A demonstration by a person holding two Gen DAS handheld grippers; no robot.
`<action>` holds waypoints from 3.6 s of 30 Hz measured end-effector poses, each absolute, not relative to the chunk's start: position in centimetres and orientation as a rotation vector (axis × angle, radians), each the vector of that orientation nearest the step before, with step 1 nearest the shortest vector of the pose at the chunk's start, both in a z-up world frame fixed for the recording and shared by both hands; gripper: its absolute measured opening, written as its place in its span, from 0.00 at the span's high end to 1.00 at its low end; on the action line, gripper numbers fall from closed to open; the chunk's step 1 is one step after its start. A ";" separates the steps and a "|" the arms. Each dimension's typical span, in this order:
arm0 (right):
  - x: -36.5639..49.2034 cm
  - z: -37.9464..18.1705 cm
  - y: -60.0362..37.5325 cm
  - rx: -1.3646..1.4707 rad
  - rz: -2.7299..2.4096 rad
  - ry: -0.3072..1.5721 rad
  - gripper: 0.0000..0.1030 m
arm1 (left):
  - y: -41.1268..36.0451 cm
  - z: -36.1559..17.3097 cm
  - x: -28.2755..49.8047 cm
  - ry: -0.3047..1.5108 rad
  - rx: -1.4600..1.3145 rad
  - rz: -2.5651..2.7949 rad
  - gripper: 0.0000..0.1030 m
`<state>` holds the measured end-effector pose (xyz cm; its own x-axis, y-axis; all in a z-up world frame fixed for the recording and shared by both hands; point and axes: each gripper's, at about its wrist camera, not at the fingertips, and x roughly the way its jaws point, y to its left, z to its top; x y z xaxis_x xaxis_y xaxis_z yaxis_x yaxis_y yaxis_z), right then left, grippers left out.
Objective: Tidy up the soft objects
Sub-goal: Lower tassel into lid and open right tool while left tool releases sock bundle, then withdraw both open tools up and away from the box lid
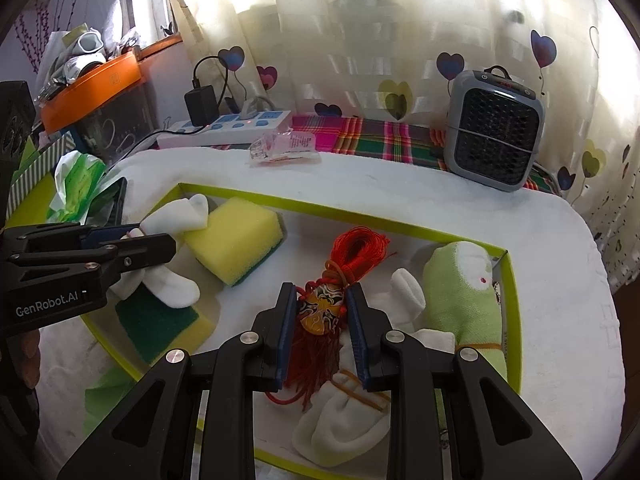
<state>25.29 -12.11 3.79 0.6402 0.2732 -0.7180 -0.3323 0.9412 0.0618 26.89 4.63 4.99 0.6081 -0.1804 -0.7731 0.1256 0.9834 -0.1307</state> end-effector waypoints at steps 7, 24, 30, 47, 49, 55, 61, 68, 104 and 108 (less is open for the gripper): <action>25.2 3.8 -12.2 -0.072 0.345 0.801 0.74 | 4.5 4.8 26.7 0.901 -0.061 -0.170 0.67; 25.1 3.8 -12.4 -0.067 0.325 0.797 0.74 | 4.3 4.9 26.3 0.885 -0.029 -0.146 0.62; 24.9 3.9 -12.5 -0.060 0.322 0.791 0.74 | 4.5 4.9 26.2 0.885 -0.035 -0.139 0.59; 24.0 4.4 -12.3 -0.052 0.328 0.771 0.57 | 4.7 5.1 25.6 0.885 -0.050 -0.137 0.50; 23.9 4.5 -12.2 -0.054 0.326 0.768 0.56 | 4.7 5.2 25.5 0.882 -0.050 -0.142 0.50; 23.3 4.8 -12.2 -0.050 0.321 0.759 0.54 | 4.5 5.6 24.6 0.869 -0.045 -0.144 0.49; 22.3 5.3 -12.3 -0.038 0.324 0.741 0.52 | 4.5 6.1 23.6 0.855 -0.059 -0.162 0.49; 21.2 5.5 -12.7 -0.016 0.322 0.734 0.51 | 4.5 6.5 22.0 0.839 -0.064 -0.173 0.49; 14.9 3.3 -12.8 0.065 0.411 0.828 0.50 | 6.9 5.3 15.2 0.842 -0.181 -0.191 0.49; 15.3 2.5 -12.4 0.057 0.421 0.859 0.50 | 7.1 4.9 14.8 0.853 -0.193 -0.193 0.49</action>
